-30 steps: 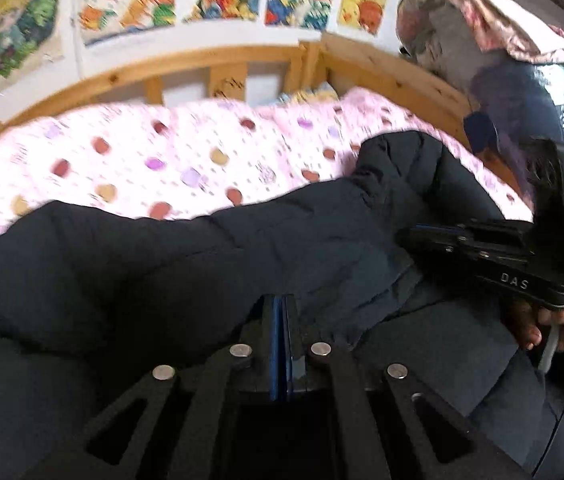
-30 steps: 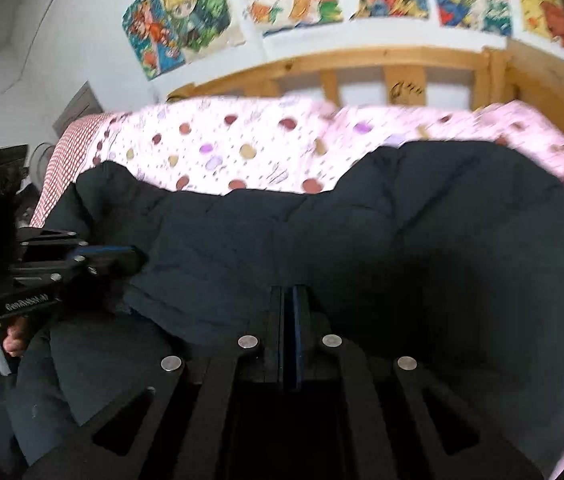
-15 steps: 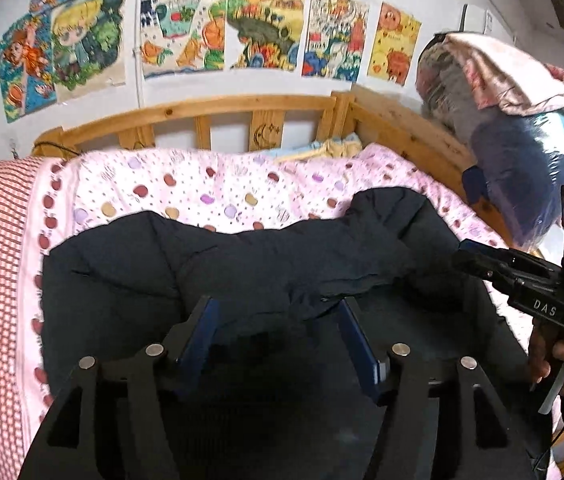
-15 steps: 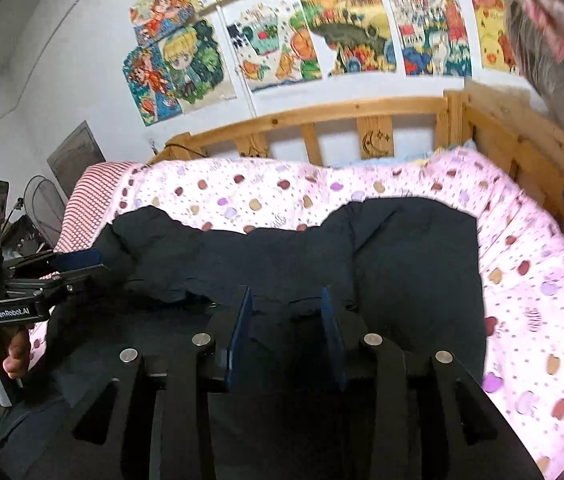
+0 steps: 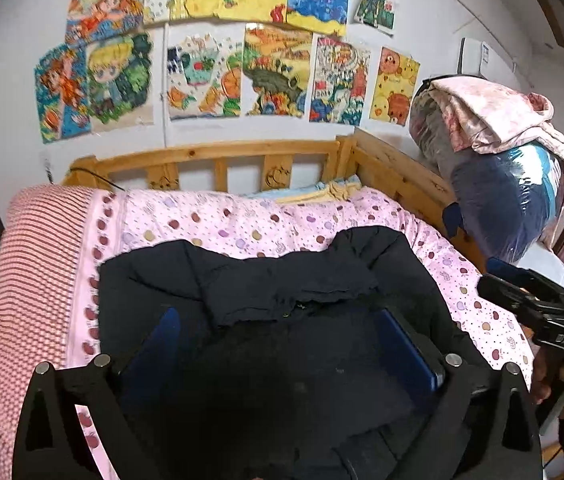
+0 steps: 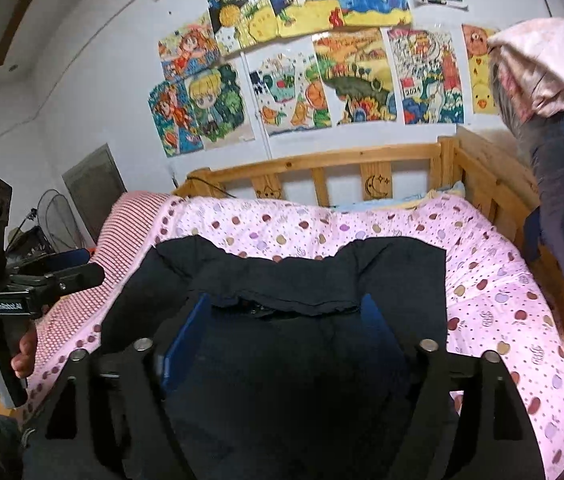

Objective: Fold large clothes
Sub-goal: 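Open both grippers to release the folded jacket and withdraw, then move both open grippers down to the folded edge of the black jacket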

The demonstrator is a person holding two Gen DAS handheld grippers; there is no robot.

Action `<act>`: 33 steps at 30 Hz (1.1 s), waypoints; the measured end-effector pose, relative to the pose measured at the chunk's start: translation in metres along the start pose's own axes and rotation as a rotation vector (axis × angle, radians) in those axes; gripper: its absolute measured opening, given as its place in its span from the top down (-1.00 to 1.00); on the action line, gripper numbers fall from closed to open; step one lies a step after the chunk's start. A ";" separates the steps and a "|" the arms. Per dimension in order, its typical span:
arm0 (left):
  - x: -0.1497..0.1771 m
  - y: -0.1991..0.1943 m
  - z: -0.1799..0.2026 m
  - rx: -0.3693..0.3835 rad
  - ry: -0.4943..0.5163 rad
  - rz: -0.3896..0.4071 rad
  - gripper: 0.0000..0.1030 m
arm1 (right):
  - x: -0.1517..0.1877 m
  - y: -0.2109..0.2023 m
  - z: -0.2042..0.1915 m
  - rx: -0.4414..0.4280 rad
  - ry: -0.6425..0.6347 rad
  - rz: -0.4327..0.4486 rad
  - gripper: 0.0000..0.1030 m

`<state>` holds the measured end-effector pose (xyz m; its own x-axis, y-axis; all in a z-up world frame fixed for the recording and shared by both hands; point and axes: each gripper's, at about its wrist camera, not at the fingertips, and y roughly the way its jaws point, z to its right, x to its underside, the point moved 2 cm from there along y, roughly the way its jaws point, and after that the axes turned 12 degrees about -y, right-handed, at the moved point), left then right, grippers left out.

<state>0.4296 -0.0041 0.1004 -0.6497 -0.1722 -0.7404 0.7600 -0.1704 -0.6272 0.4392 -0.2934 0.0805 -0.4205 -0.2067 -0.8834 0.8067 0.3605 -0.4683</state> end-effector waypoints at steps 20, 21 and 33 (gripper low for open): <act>0.084 -0.120 0.017 -0.011 0.080 0.075 -0.99 | 0.049 -0.130 -0.054 0.028 -0.075 0.028 -0.75; 0.088 -0.123 0.018 -0.013 0.082 0.077 -0.99 | 0.054 -0.134 -0.056 0.028 -0.075 0.027 -0.75; 0.135 -0.161 0.015 -0.013 0.108 0.079 -0.99 | 0.102 -0.173 -0.079 0.029 -0.078 0.017 -0.75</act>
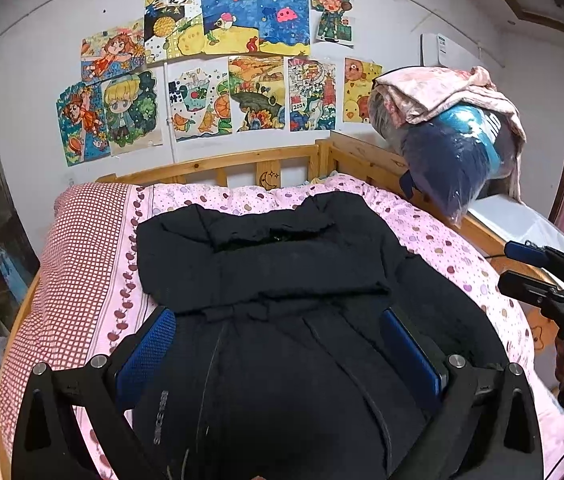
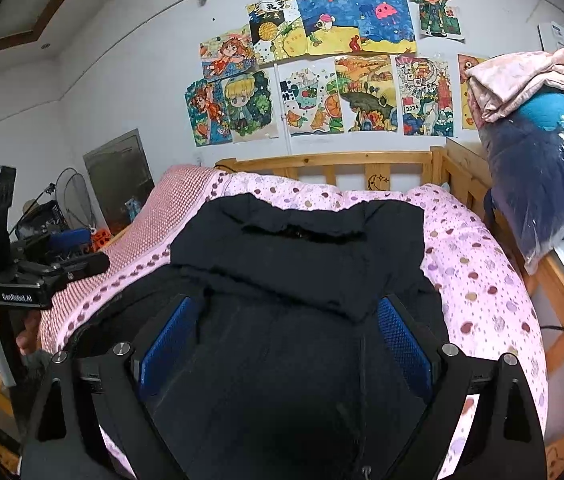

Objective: Fold large clothes
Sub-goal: 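Move both open grippers down to the folded edge of the black jacket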

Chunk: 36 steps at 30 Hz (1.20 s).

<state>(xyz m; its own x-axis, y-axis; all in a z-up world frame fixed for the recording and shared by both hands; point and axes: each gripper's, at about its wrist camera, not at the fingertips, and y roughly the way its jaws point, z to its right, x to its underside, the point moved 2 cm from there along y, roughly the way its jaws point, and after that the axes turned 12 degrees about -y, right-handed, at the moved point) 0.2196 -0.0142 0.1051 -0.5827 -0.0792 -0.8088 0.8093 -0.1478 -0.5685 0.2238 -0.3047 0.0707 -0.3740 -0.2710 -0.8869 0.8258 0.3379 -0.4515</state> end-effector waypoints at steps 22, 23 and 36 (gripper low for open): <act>0.114 -0.019 -0.034 -0.009 -0.002 -0.113 -0.99 | 0.106 -0.023 -0.027 0.053 -0.090 -0.149 -0.75; 0.118 -0.022 -0.034 -0.007 0.009 -0.112 -0.99 | 0.112 -0.024 -0.029 0.058 -0.101 -0.159 -0.75; 0.163 -0.031 -0.029 0.031 0.132 -0.158 -0.99 | 0.161 -0.035 -0.026 0.060 -0.098 -0.260 -0.75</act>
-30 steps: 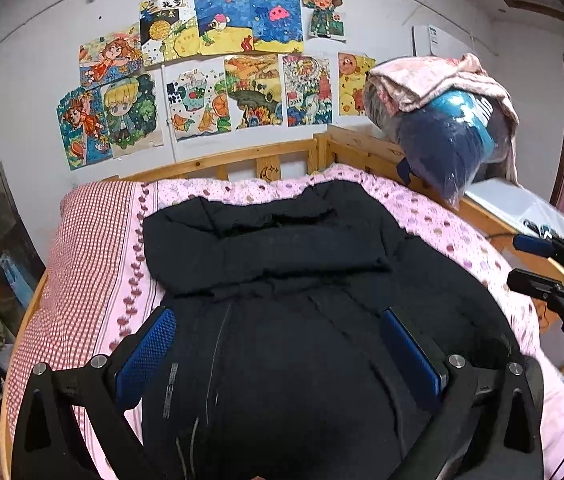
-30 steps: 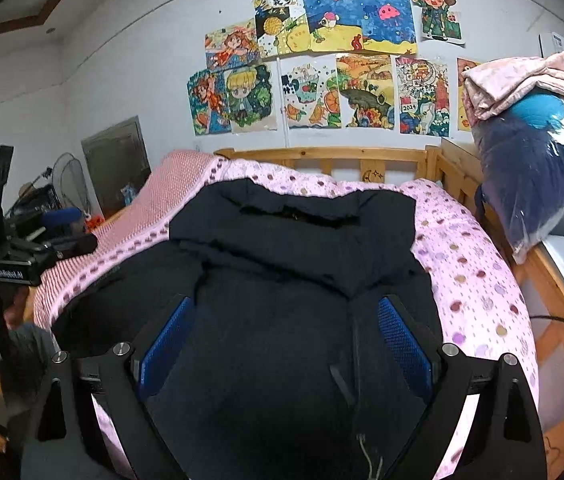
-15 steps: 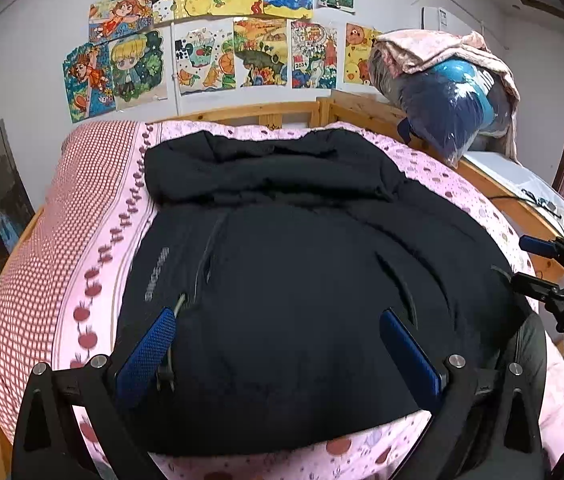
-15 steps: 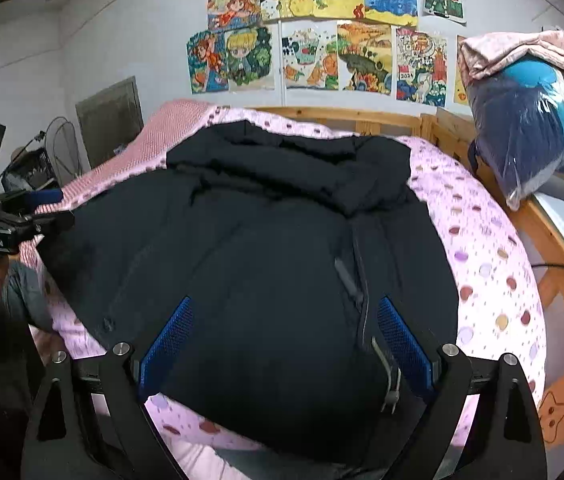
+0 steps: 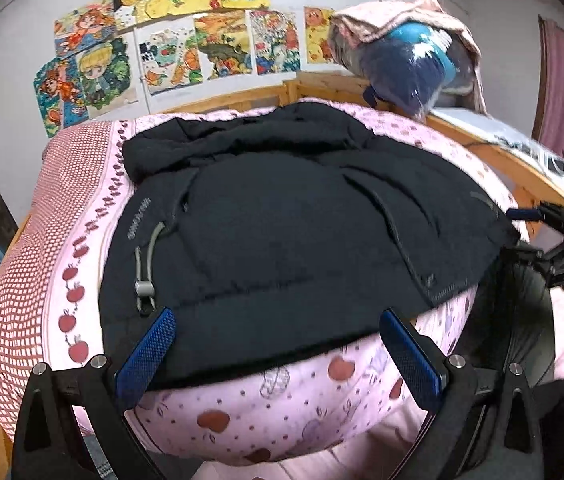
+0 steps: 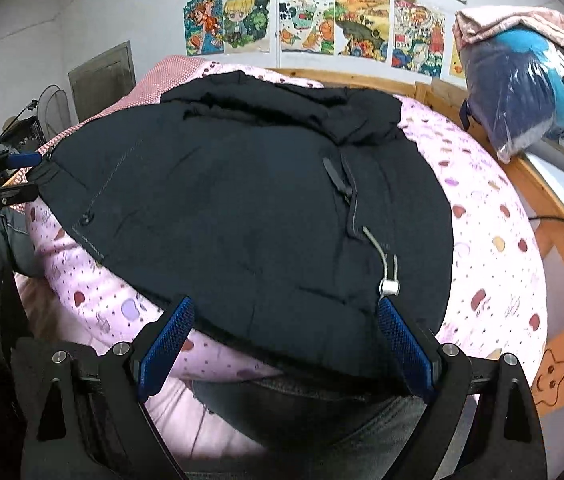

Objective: Fold large clothes
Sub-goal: 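Move both open grippers down to the folded edge of the black jacket, then close both grippers on the jacket's folded edge near the drawstring toggle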

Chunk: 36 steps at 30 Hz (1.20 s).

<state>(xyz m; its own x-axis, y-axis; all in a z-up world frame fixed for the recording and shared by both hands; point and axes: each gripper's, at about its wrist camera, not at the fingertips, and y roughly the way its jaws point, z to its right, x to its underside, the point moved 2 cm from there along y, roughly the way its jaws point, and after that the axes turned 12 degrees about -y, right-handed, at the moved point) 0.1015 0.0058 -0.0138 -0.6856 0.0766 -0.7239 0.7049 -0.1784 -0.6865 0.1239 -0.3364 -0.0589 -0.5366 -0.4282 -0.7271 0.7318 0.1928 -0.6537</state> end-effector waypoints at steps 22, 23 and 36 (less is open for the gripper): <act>0.037 0.035 0.011 -0.107 0.099 -0.079 -0.99 | 0.012 0.025 -0.035 0.159 -0.196 -0.090 -0.75; 0.038 0.036 0.012 -0.111 0.101 -0.076 -0.99 | 0.012 0.027 -0.036 0.185 -0.204 -0.092 -0.75; 0.038 0.034 0.014 -0.185 0.117 0.018 -0.99 | -0.013 -0.009 -0.002 0.120 0.021 0.096 -0.69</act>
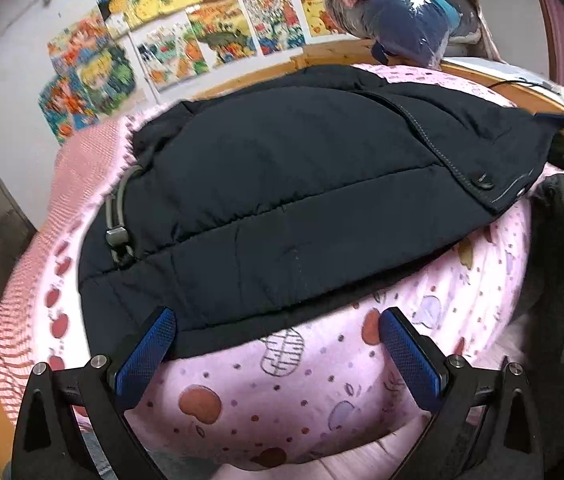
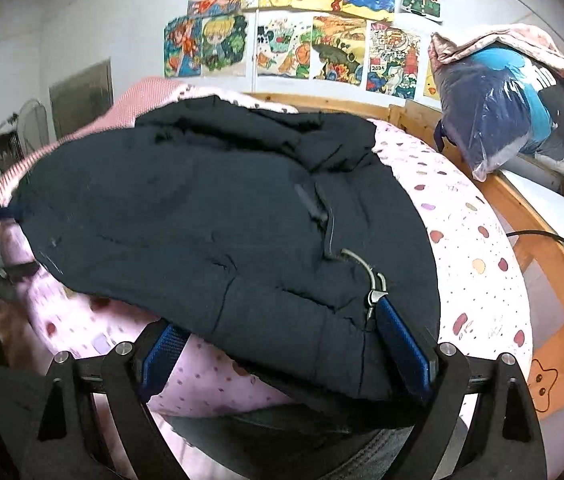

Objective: Fold large clothes
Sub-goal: 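Close both grippers on the jacket's folded edge near the drawstring toggle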

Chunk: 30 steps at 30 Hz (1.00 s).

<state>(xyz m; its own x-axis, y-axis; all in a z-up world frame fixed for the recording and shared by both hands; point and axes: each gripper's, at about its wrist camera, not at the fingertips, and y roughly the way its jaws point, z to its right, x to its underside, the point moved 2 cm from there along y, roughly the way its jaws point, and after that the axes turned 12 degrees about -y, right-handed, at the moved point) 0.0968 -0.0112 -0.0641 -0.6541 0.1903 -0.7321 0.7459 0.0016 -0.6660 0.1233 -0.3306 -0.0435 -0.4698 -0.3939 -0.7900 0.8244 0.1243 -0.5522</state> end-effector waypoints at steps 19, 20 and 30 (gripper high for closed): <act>-0.015 -0.001 -0.001 -0.283 0.115 0.160 0.34 | 0.011 0.009 0.008 0.031 -0.015 -0.032 -0.65; -0.017 -0.003 -0.002 -0.277 0.106 0.165 0.44 | 0.014 0.010 0.006 0.043 -0.027 -0.045 -0.65; -0.031 -0.038 -0.006 -0.232 0.064 0.267 0.86 | 0.018 -0.004 0.001 0.080 -0.052 -0.019 0.62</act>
<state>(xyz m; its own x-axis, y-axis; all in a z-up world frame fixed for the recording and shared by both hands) 0.0896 -0.0112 -0.0157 -0.4285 0.2754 -0.8605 0.9029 0.1652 -0.3968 0.1118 -0.3394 -0.0547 -0.4704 -0.4427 -0.7634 0.8389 0.0440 -0.5425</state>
